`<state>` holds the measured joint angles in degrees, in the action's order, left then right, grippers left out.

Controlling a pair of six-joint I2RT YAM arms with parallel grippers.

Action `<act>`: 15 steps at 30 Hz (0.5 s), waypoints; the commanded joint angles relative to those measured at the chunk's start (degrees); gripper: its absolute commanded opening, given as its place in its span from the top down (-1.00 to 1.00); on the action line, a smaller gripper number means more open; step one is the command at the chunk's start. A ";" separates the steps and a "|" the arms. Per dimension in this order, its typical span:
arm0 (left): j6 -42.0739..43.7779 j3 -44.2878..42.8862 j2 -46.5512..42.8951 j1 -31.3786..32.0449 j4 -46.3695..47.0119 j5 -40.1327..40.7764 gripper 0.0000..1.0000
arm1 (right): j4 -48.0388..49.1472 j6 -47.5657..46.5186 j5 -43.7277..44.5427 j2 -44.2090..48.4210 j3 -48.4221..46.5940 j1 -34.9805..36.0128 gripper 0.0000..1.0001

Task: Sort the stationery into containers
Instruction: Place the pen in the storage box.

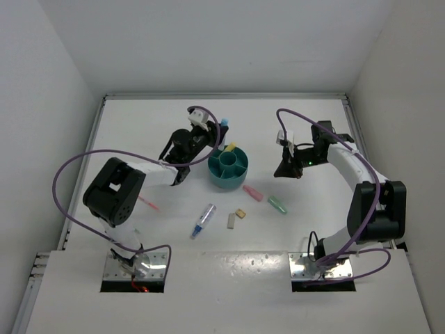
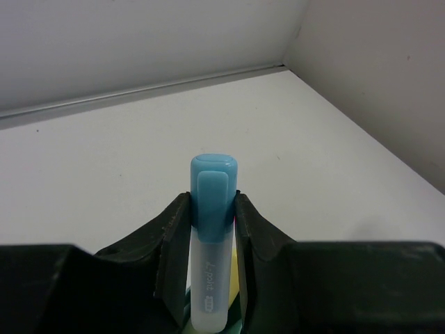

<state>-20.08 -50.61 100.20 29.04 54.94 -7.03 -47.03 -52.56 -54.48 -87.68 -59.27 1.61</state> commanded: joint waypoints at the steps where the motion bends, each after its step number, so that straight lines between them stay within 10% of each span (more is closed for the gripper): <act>1: -1.63 2.35 -0.18 -1.09 9.13 -1.59 1.00 | 0.44 -2.11 -2.12 -0.21 -0.06 -0.20 1.00; 15: -3.83 6.84 4.74 -1.09 17.04 -2.11 1.00 | 0.44 -2.64 -2.12 -0.21 -0.06 -0.20 1.00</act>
<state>-23.24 -44.49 104.60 28.51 65.12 -7.77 -47.03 -52.99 -54.46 -87.94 -59.27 1.61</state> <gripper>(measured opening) 0.327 0.002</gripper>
